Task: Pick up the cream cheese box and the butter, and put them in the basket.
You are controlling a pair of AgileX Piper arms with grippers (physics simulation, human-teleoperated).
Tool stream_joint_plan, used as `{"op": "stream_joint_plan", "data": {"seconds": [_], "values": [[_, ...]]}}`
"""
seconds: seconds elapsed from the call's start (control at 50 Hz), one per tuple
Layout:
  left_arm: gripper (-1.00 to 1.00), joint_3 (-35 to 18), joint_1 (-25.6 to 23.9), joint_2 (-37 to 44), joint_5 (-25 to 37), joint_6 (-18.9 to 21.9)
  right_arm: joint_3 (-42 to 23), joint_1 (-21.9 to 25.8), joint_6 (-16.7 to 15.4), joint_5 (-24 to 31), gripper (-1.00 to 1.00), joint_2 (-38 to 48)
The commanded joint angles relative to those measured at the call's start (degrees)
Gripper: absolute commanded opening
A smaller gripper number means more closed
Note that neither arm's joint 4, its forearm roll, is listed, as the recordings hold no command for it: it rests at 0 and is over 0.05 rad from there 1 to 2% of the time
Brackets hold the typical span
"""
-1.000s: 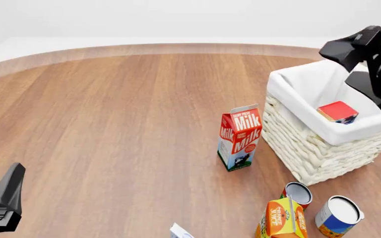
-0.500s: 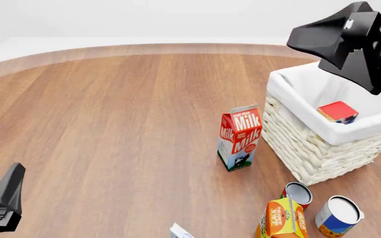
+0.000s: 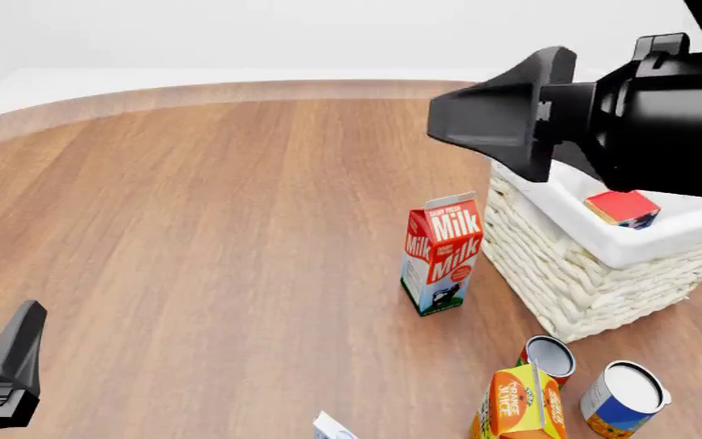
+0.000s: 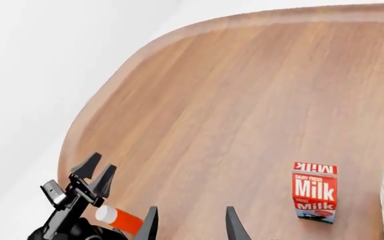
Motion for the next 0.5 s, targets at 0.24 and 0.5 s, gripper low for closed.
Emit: {"op": "stream_joint_plan", "data": {"seconds": [0.24,0.5], "values": [[1.0,0.0,0.0,0.0,0.0,0.0,0.0,10.2,-5.0,0.6,1.0,5.6],[1.0,0.0,0.0,0.0,0.0,0.0,0.3,12.5,-6.3,1.1,1.0,7.9]]}}
